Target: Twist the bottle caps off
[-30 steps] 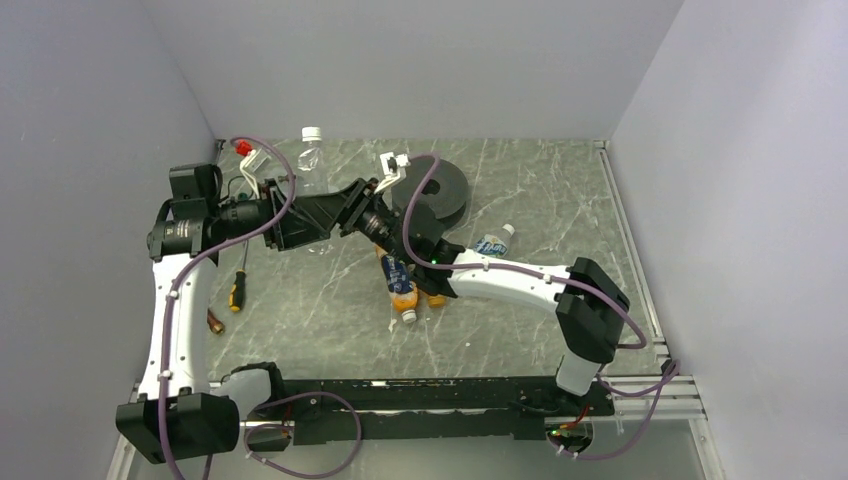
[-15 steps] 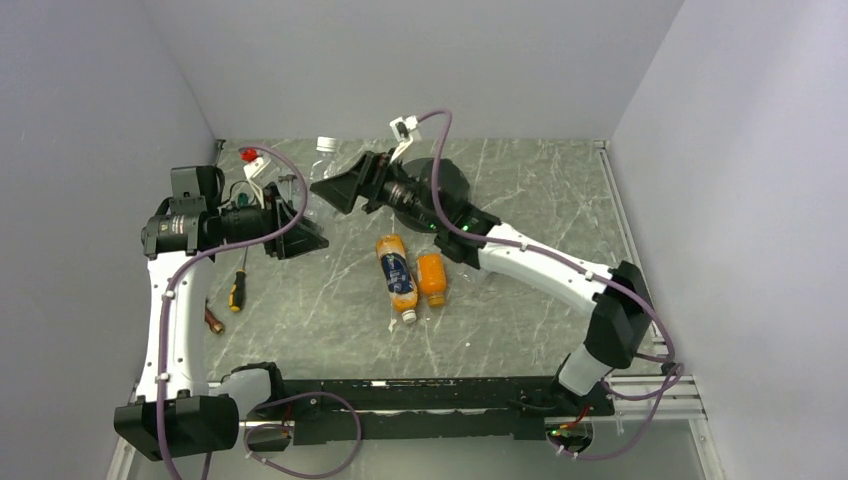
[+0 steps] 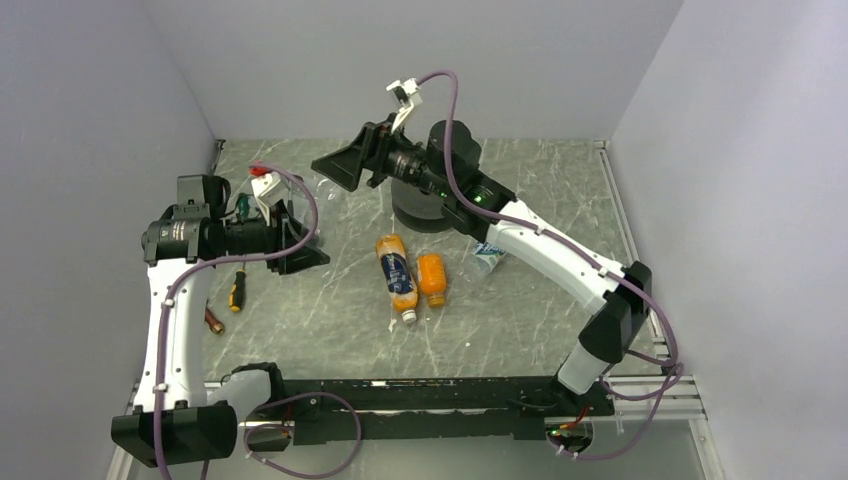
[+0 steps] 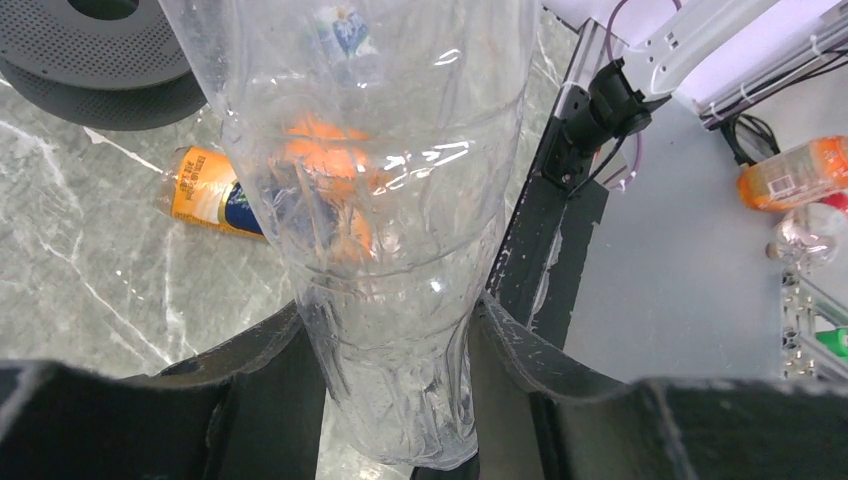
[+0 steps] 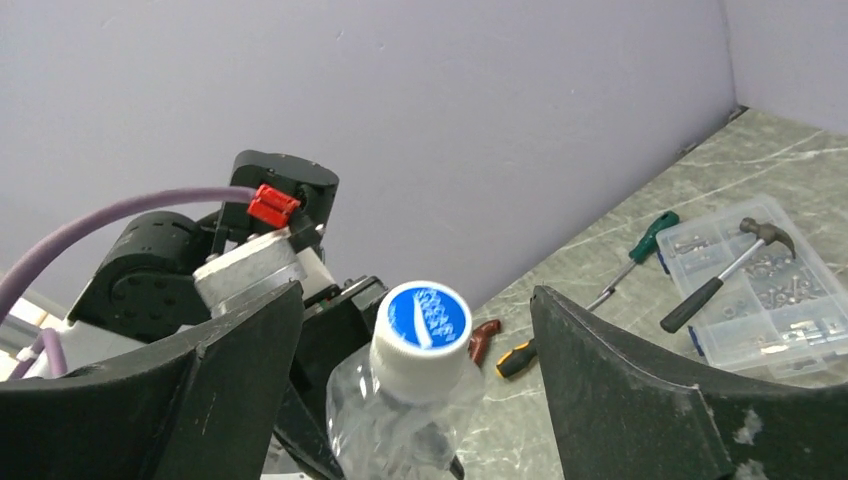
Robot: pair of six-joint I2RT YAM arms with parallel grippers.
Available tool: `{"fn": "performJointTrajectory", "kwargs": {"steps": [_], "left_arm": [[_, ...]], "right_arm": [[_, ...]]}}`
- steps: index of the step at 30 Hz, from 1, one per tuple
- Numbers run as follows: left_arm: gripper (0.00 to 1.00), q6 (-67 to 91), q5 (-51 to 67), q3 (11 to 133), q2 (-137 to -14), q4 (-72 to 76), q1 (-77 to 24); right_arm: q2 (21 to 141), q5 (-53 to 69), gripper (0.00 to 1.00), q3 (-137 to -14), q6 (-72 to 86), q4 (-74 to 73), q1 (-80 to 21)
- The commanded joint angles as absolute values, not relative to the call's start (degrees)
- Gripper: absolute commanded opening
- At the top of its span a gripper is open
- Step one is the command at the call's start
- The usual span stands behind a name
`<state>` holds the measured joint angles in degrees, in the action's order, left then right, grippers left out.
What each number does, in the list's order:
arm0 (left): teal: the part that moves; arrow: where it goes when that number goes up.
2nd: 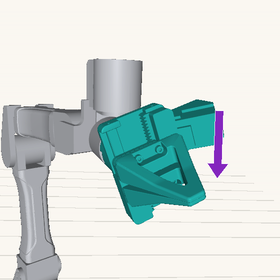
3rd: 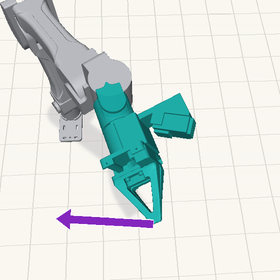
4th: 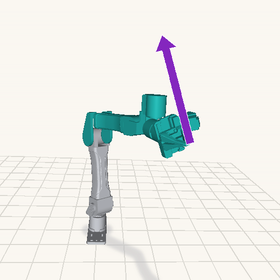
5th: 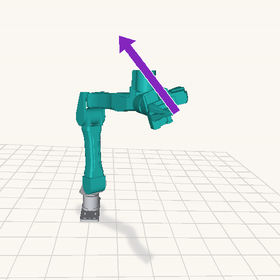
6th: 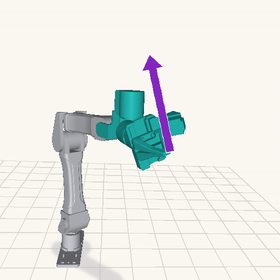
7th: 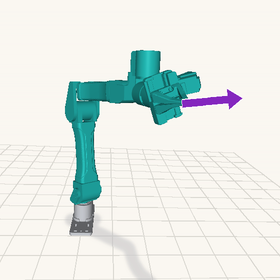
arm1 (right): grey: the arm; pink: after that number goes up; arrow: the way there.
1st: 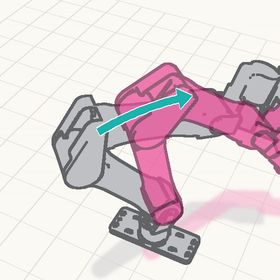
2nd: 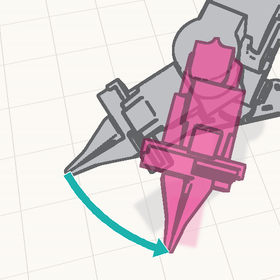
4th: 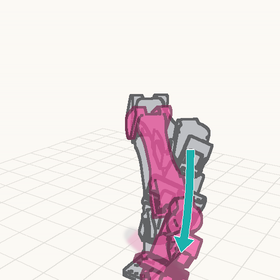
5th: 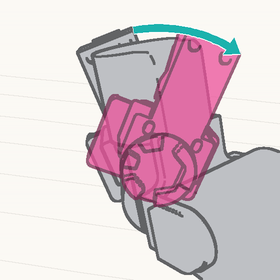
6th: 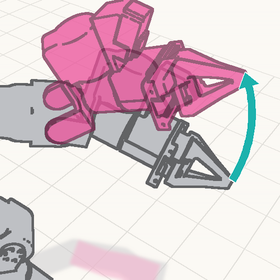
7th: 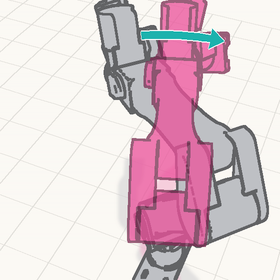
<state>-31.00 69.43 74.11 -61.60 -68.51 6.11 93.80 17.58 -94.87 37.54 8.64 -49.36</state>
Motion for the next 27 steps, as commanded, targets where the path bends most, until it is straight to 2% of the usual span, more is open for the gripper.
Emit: {"fn": "performJointTrajectory", "kwargs": {"steps": [1, 4, 8, 9, 10, 11, 12, 13, 20, 24, 27], "left_arm": [[0.37, -35.0, 68.8, 73.5, -60.0, -69.7, 5.6], [0.37, -35.3, 68.5, 73.2, -59.7, -69.6, 5.6], [0.38, -34.2, 67.5, 72.1, -59.3, -68.1, 5.6], [0.41, -33.7, 67.1, 71.7, -59.2, -67.4, 5.6], [0.51, -32.7, 66.8, 71.4, -59.0, -66.4, 5.6], [0.71, -31.2, 66.3, 71.1, -58.9, -65.1, 5.6], [0.93, -29.2, 65.6, 70.8, -58.6, -63.5, 5.6], [0.99, -26.1, 64.5, 70.6, -58.4, -60.2, 5.6], [0.99, -3.8, 66.1, 68.3, -56.2, -46.1, 5.6], [0.99, -5.3, 68.6, 67.1, -53.2, -47.5, 5.5], [0.99, -9.5, 67.6, 68.2, -52.7, -50.8, 5.4]], "right_arm": [[96.4, 20.0, 0.83, -99.9, 37.0, 5.5, -49.5], [96.9, 19.9, 0.66, -100.2, 37.2, 5.4, -49.5], [96.3, 18.9, 0.31, -99.8, 37.0, 5.0, -49.5], [96.1, 18.6, 0.25, -99.7, 37.0, 4.9, -49.6], [95.7, 18.3, 0.2, -99.3, 36.7, 4.7, -49.6], [95.4, 17.8, 0.16, -98.8, 36.2, 4.6, -49.8], [94.9, 17.2, 0.13, -98.3, 35.7, 4.6, -50.0], [94.3, 16.2, 0.11, -97.6, 34.4, 4.5, -50.4], [89.3, 3.3, 0.06, -90.4, 28.4, 8.6, -55.6], [86.8, -1.9, 0.05, -84.5, 29.4, 16.1, -57.9], [88.0, -4.0, 0.03, -85.1, 29.9, 16.7, -59.9]]}}
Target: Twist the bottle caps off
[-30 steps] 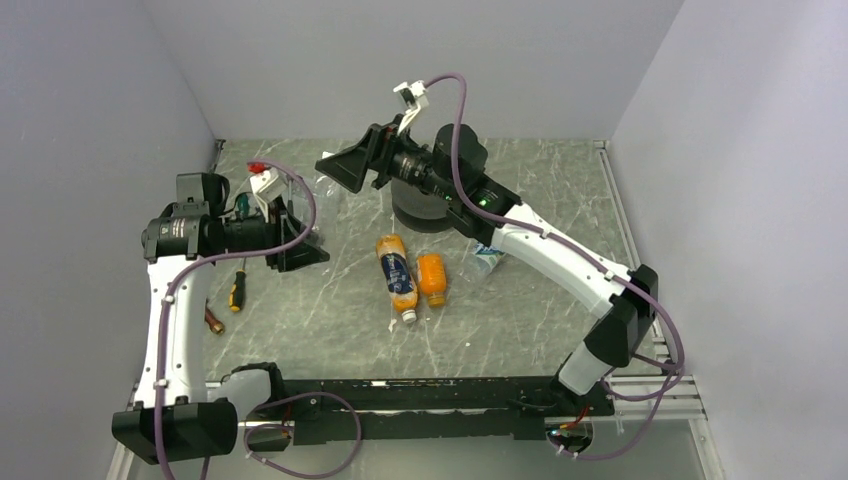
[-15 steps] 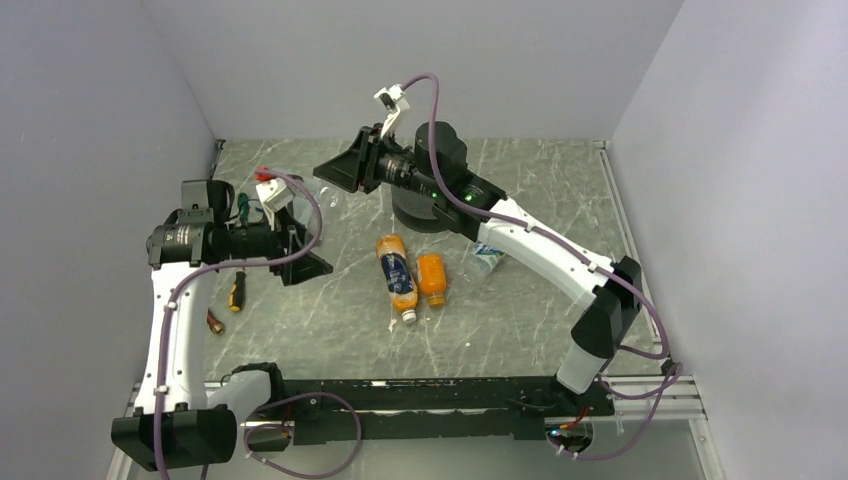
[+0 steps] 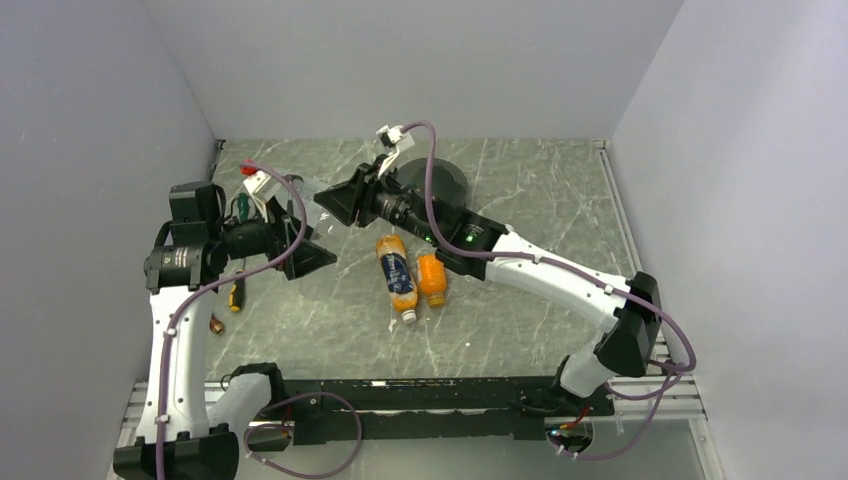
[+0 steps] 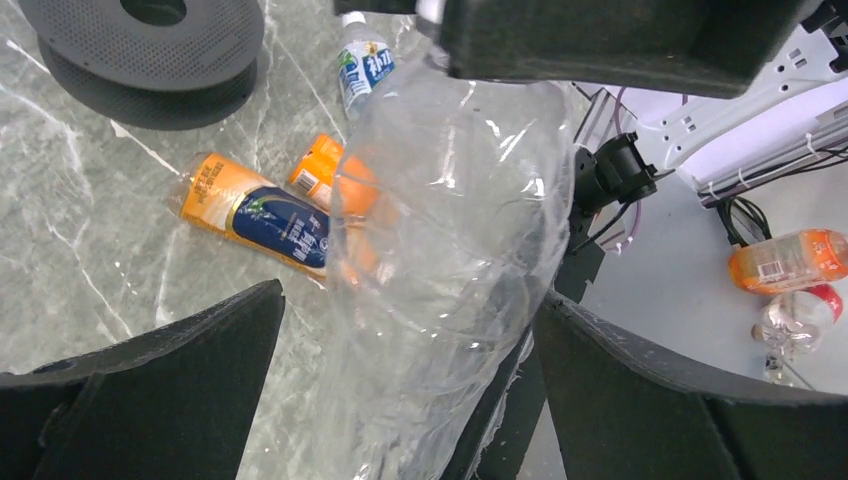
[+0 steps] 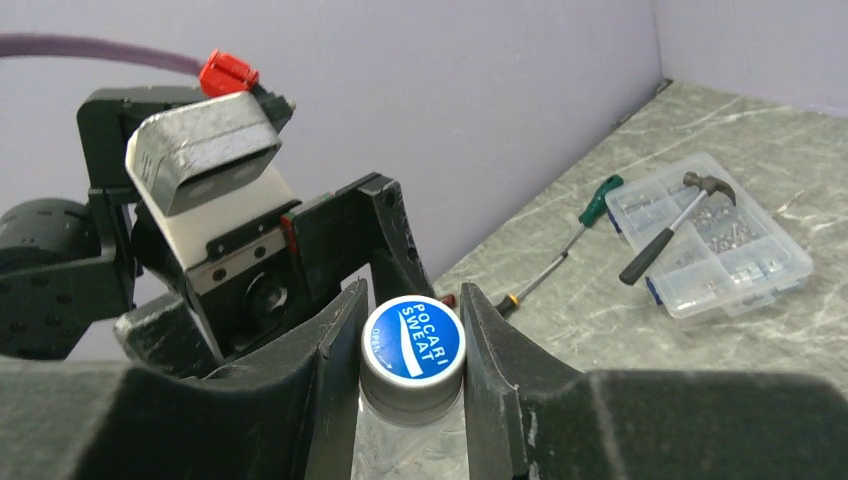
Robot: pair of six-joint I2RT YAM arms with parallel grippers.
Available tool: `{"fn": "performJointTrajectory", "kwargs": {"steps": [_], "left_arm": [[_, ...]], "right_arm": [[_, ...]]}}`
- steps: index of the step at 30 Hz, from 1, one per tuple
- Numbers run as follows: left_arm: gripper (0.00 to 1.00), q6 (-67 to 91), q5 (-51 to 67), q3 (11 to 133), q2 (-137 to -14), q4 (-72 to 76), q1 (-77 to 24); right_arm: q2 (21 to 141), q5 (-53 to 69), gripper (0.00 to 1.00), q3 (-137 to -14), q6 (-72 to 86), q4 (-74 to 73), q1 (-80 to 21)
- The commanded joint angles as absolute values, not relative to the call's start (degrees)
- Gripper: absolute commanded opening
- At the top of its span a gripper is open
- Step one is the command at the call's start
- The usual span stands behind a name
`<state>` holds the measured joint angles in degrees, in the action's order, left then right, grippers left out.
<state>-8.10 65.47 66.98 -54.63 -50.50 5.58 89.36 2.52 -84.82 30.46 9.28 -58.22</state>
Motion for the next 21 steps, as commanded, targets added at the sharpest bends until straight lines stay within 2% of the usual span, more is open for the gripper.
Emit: {"fn": "performJointTrajectory", "kwargs": {"steps": [1, 7, 10, 16, 19, 20, 21], "left_arm": [[0.99, -9.6, 67.4, 68.2, -52.6, -50.6, 5.4], [0.99, -10.0, 69.7, 67.5, -51.9, -49.9, 5.4], [0.93, -12.4, 70.0, 68.2, -51.8, -51.6, 5.3], [0.65, -14.3, 72.5, 68.3, -51.7, -54.2, 5.4], [0.4, -15.9, 72.1, 66.9, -50.5, -55.3, 5.3], [0.34, -15.9, 71.8, 66.5, -50.1, -55.2, 5.3], [0.32, -16.0, 71.6, 66.3, -49.7, -55.2, 5.3]], "right_arm": [[88.4, -4.5, 0.02, -85.3, 30.1, 17.1, -60.5], [89.7, -9.2, 0.0, -86.4, 28.8, 16.9, -63.6], [89.4, -10.6, 0.0, -86.2, 28.3, 16.8, -64.0], [89.9, -9.9, 0.01, -85.2, 29.8, 17.8, -64.1], [91.3, -8.6, 0.02, -86.7, 30.4, 17.0, -64.2], [91.5, -8.3, 0.03, -87.0, 30.4, 16.9, -64.3], [91.5, -8.3, 0.03, -87.2, 30.2, 16.9, -64.5]]}}
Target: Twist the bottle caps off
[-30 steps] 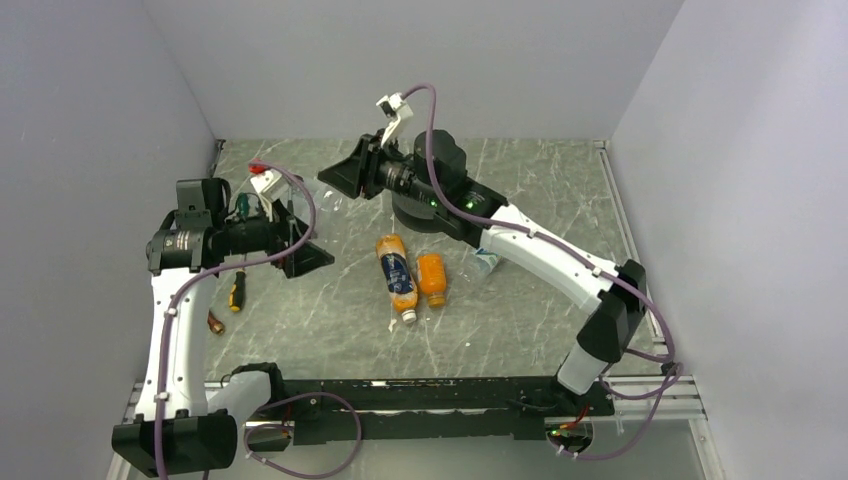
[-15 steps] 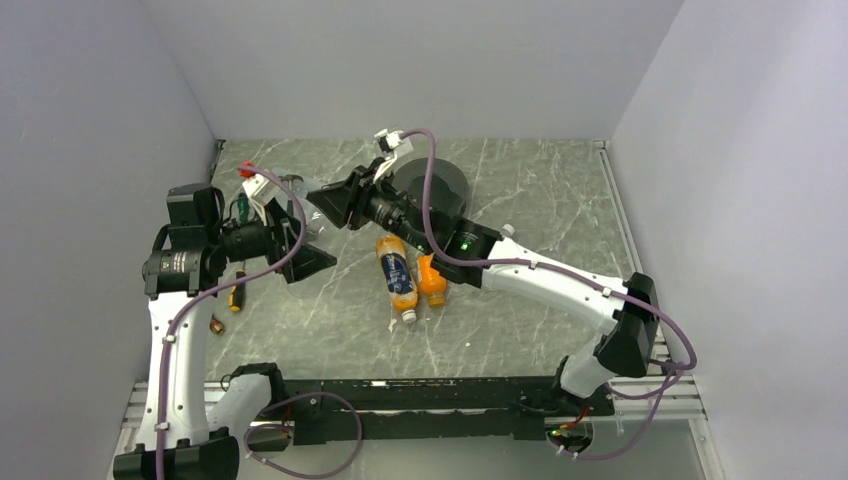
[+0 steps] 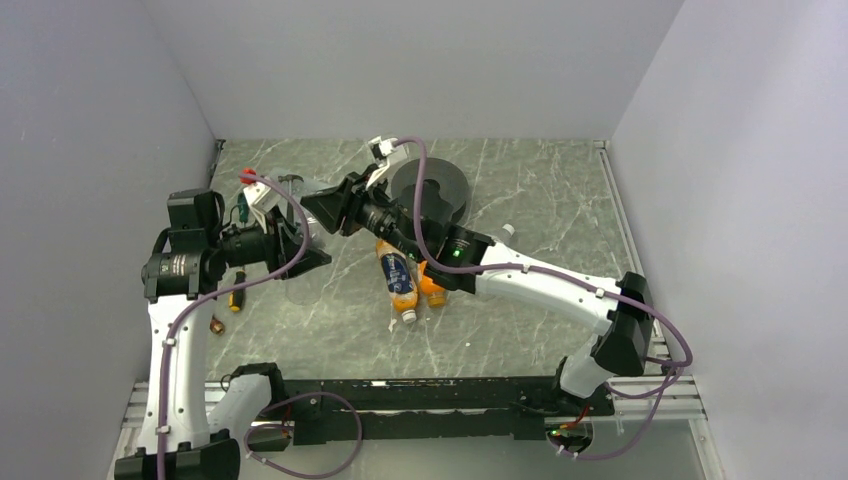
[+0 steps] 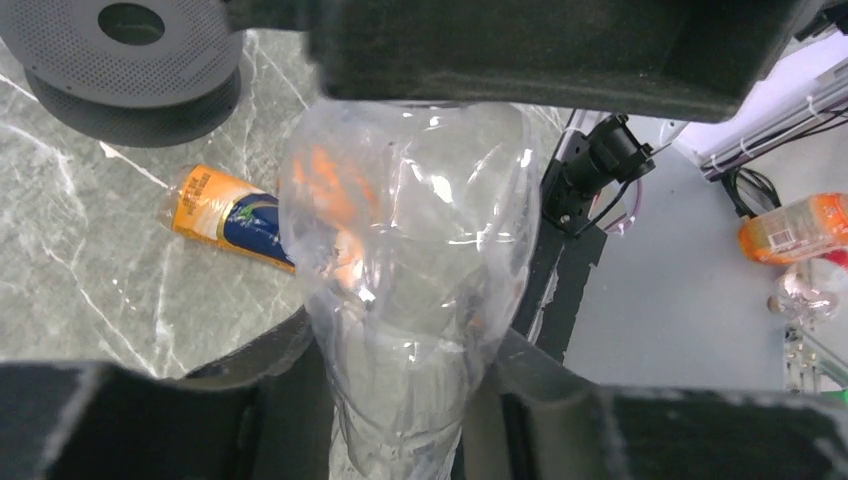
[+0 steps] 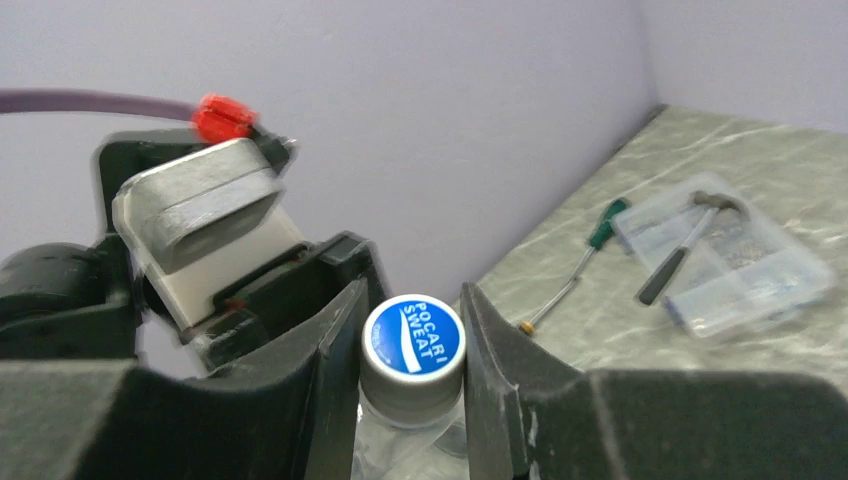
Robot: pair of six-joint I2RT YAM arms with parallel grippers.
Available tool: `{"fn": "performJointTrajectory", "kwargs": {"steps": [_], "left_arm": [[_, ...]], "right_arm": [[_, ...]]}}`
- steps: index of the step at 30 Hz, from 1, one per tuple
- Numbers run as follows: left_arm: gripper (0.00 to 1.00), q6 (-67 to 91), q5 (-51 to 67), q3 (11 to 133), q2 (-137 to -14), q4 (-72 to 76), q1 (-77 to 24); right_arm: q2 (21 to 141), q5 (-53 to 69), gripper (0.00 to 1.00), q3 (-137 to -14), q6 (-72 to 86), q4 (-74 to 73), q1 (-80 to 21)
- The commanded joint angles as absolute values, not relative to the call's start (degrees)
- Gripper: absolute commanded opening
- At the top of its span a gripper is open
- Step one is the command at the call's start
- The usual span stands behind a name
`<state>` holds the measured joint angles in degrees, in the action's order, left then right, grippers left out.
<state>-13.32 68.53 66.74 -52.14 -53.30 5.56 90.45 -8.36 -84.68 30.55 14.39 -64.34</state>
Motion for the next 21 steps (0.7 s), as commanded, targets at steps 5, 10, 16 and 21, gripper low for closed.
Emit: {"fn": "performJointTrajectory", "kwargs": {"steps": [5, 10, 16, 21], "left_arm": [[0.34, -18.3, 71.4, 67.9, -49.7, -57.2, 5.2], [0.33, -23.8, 69.9, 68.9, -49.7, -60.1, 5.3], [0.31, -25.8, 65.6, 65.0, -45.7, -56.2, 5.3], [0.29, -25.6, 64.4, 64.1, -44.7, -54.6, 5.3]], "right_arm": [[90.4, -9.2, 0.24, -86.4, 29.8, 16.3, -64.7], [88.9, -11.9, 0.55, -88.5, 28.2, 9.4, -64.7], [88.0, -15.3, 0.64, -95.4, 26.2, -3.9, -64.5], [86.5, -14.9, 0.61, -95.6, 27.4, -6.2, -64.4]]}}
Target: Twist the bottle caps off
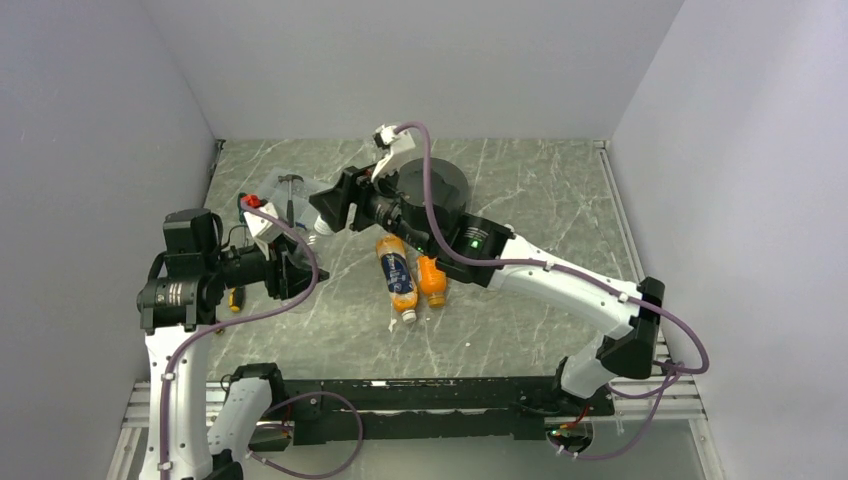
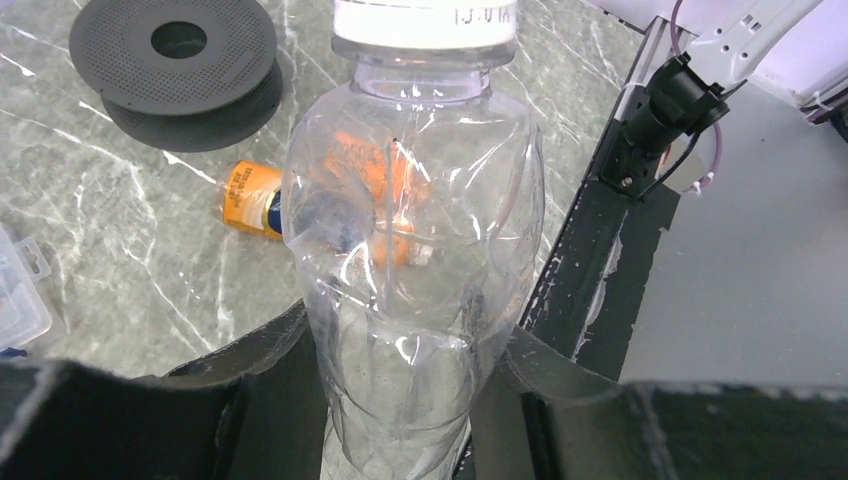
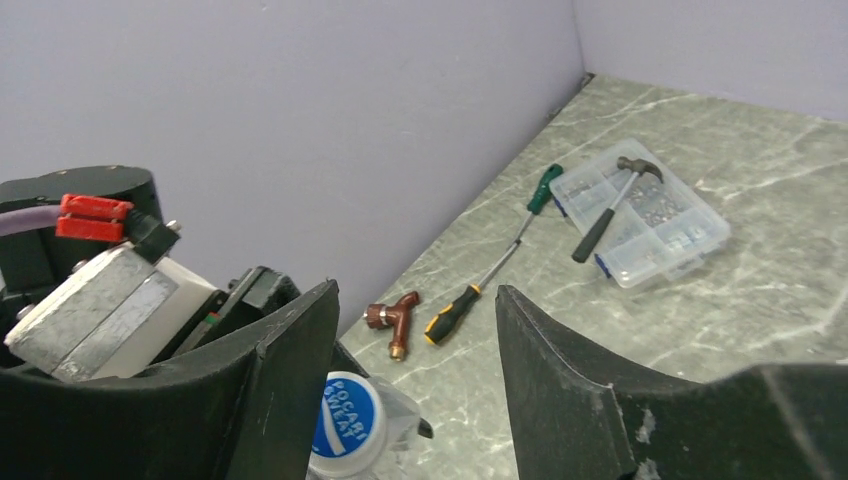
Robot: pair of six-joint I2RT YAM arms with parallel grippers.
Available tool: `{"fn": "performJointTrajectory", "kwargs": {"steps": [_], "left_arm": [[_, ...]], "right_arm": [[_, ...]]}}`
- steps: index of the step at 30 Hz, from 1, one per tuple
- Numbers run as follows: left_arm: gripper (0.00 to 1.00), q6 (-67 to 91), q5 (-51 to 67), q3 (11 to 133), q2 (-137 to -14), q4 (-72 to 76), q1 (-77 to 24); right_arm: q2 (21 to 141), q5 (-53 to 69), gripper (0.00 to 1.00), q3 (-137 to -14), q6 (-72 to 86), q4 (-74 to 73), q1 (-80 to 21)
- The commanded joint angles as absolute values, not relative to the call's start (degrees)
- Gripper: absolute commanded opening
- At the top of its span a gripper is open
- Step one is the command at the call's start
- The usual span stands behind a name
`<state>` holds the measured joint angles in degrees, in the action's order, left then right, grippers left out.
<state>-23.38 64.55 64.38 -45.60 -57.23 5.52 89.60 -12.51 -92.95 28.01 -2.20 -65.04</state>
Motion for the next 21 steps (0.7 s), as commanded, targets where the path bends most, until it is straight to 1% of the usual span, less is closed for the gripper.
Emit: {"fn": "performJointTrajectory", "kwargs": {"steps": [1, 6, 12, 16, 21], "left_arm": [[0.29, -25.4, 64.4, 64.1, -44.8, -54.4, 5.2], [0.28, -24.5, 63.7, 64.0, -44.8, -53.9, 5.2], [0.27, -22.2, 62.1, 62.8, -45.1, -51.5, 5.3], [0.26, -19.5, 61.8, 62.2, -45.6, -48.8, 5.3], [0.26, -18.5, 61.6, 62.8, -46.2, -48.0, 5.3]], "right_arm": [[86.7, -14.6, 0.6, -95.9, 27.7, -6.4, -64.3], [88.0, -12.5, 0.58, -97.9, 28.8, -8.7, -64.2], [87.2, -9.7, 0.59, -96.0, 29.3, -6.0, -64.2], [88.8, -8.2, 0.59, -96.9, 30.0, -6.1, -64.2], [90.4, -8.0, 0.53, -97.4, 30.8, -5.7, -64.2]]}}
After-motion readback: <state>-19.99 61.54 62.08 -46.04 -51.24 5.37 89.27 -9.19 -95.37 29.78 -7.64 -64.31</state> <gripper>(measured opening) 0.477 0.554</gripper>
